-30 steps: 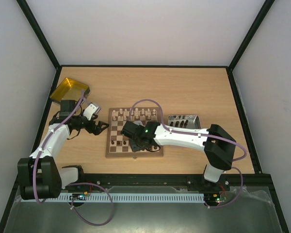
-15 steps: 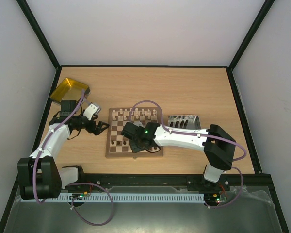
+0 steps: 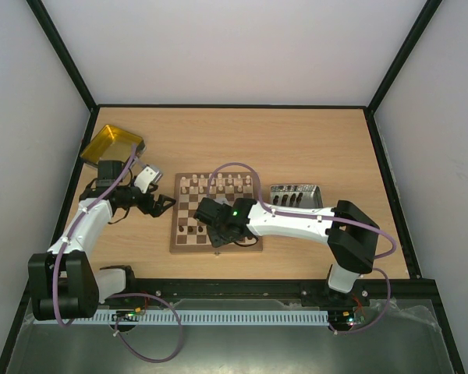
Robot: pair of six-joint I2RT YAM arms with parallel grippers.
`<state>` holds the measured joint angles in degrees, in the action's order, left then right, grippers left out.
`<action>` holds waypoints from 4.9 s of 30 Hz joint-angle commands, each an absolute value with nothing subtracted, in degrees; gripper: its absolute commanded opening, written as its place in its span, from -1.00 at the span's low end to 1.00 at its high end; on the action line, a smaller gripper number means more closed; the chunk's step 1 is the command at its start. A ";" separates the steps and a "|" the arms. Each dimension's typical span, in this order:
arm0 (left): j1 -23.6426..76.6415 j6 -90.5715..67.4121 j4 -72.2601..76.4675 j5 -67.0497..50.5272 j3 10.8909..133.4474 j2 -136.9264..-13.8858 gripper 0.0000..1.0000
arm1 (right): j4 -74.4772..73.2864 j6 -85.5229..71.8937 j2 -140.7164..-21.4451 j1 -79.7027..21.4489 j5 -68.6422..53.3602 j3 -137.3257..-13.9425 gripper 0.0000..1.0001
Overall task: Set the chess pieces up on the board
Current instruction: Place the chess piece on the chessboard, then pick up the chess piece from the storage box.
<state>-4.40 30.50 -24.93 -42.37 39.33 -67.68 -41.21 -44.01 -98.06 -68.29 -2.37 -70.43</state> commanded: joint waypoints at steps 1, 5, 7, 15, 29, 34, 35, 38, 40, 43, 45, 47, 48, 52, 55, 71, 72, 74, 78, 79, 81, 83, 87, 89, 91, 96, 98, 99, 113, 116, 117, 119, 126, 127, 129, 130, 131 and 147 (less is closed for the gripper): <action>-4.22 30.67 -25.20 -42.89 38.74 -67.86 0.96 | -40.87 -44.53 -98.80 -68.81 -1.50 -69.69 -0.81; -4.22 30.68 -25.22 -42.85 38.68 -67.85 0.95 | -40.99 -44.56 -98.81 -68.82 -1.32 -69.72 -0.78; -4.22 30.69 -25.21 -42.89 38.74 -67.86 0.95 | -40.98 -44.59 -98.83 -68.82 -1.10 -69.70 -0.78; -4.24 30.76 -25.05 -42.82 38.60 -67.92 0.96 | -40.78 -44.50 -99.09 -68.82 -0.79 -69.69 -0.78; -4.22 30.76 -24.88 -42.98 38.64 -68.39 0.96 | -41.62 -44.17 -100.02 -68.82 0.12 -70.96 -0.72; -4.14 30.76 -24.96 -42.98 38.73 -68.45 0.96 | -42.13 -44.27 -99.89 -68.81 0.63 -71.36 -0.68; -4.13 30.76 -24.97 -42.95 38.71 -68.39 0.96 | -42.19 -44.29 -99.88 -68.82 0.69 -71.29 -0.67; -4.09 30.84 -25.15 -43.01 38.68 -68.55 0.96 | -42.32 -44.38 -99.83 -68.82 0.79 -71.34 -0.65; -4.04 30.93 -25.14 -43.07 38.75 -68.71 0.96 | -42.28 -44.45 -99.72 -68.82 0.84 -71.44 -0.61; -4.04 30.93 -25.23 -43.07 38.72 -68.73 0.96 | -42.20 -44.54 -99.58 -68.82 0.75 -71.41 -0.60; -4.00 30.93 -25.22 -43.03 38.72 -68.65 0.96 | -42.17 -44.52 -99.62 -68.82 0.57 -71.26 -0.58; -3.96 31.02 -25.31 -43.07 38.73 -68.64 0.96 | -41.83 -44.59 -99.43 -68.84 0.33 -71.13 -0.50; -3.96 31.03 -25.33 -43.04 38.69 -68.64 0.96 | -41.62 -44.63 -99.28 -68.82 0.14 -71.06 -0.46; -3.96 31.11 -25.40 -43.07 38.74 -68.68 0.96 | -41.40 -44.88 -98.83 -68.82 0.40 -71.11 -0.43; -3.98 31.07 -25.44 -43.07 38.72 -68.68 0.96 | -41.40 -45.23 -98.34 -68.82 0.73 -71.03 -0.44; -3.96 31.77 -25.93 -43.33 38.68 -68.75 0.98 | -45.63 -46.79 -84.76 -60.66 10.76 -72.06 -0.15; -3.96 31.81 -25.95 -43.28 38.70 -68.81 0.98 | -45.20 -46.70 -82.20 -57.57 10.65 -70.42 -0.16; -3.93 31.90 -25.92 -43.39 38.72 -68.86 0.98 | -43.79 -46.34 -78.32 -49.43 8.45 -66.15 -0.16; -3.87 31.90 -25.93 -43.50 38.76 -69.05 0.98 | -41.55 -44.32 -74.03 -32.24 4.38 -58.71 -0.21; -3.87 31.90 -25.93 -43.50 38.78 -69.21 0.98 | -41.54 -43.70 -73.98 -29.20 3.74 -57.79 -0.21; -3.87 31.89 -25.93 -43.59 38.81 -69.41 0.98 | -41.11 -42.65 -74.40 -24.84 3.03 -56.53 -0.23; -3.78 31.88 -25.86 -43.58 38.79 -69.53 0.98 | -40.29 -41.59 -75.24 -21.47 1.75 -55.73 -0.24; -3.78 31.87 -25.93 -43.57 38.78 -69.41 0.98 | -38.39 -40.62 -77.92 -16.68 -1.90 -55.29 -0.28; -3.78 31.90 -25.93 -43.59 38.77 -69.35 0.98 | -37.63 -40.72 -79.01 -15.54 -3.03 -55.25 -0.29; -3.78 31.90 -25.95 -43.65 38.81 -69.39 0.98 | -36.83 -40.94 -80.15 -14.90 -3.66 -54.98 -0.32; -3.78 31.99 -25.93 -43.69 38.81 -69.43 0.98 | -34.64 -41.93 -81.54 -14.40 -6.36 -53.78 -0.42; -3.78 32.06 -25.97 -43.73 38.81 -69.48 0.98 | -33.82 -42.19 -81.51 -14.41 -6.67 -53.10 -0.44; -3.78 32.03 -25.93 -43.75 38.79 -69.52 0.98 | -33.49 -42.31 -81.59 -14.40 -6.82 -52.89 -0.44; -3.76 32.32 -25.93 -43.75 38.62 -69.43 0.98 | -30.28 -44.89 -82.44 -14.32 -5.90 -50.02 -0.56; -3.78 32.49 -26.01 -43.82 38.61 -69.39 0.98 | -29.27 -45.54 -81.86 -14.28 -5.11 -49.06 -0.57; -3.78 32.52 -26.02 -43.81 38.59 -69.40 0.98 | -29.11 -45.53 -81.95 -14.32 -5.06 -49.02 -0.57; -3.78 32.60 -26.02 -43.83 38.54 -69.26 0.99 | -28.89 -45.67 -82.21 -14.29 -4.99 -48.82 -0.57; -3.78 32.69 -26.02 -43.85 38.42 -69.30 0.99 | -27.34 -46.14 -83.16 -14.16 -5.10 -47.73 -0.58; -3.78 32.69 -26.02 -43.82 38.43 -69.32 0.98 | -27.24 -46.23 -83.34 -14.23 -5.10 -47.57 -0.58; -3.77 32.70 -26.02 -43.82 38.46 -69.35 0.99 | -26.83 -46.21 -83.64 -14.22 -5.18 -47.12 -0.58; -3.78 32.70 -26.02 -43.86 38.48 -69.35 0.99 | -26.67 -46.23 -83.75 -14.24 -5.14 -47.02 -0.58; -3.78 32.70 -26.02 -43.81 38.46 -69.38 0.98 | -26.47 -46.26 -83.79 -14.19 -5.19 -46.76 -0.58; -3.61 32.61 -26.02 -43.86 38.60 -69.98 0.99 | -29.72 -47.07 -77.66 -14.14 -1.02 -47.04 -0.87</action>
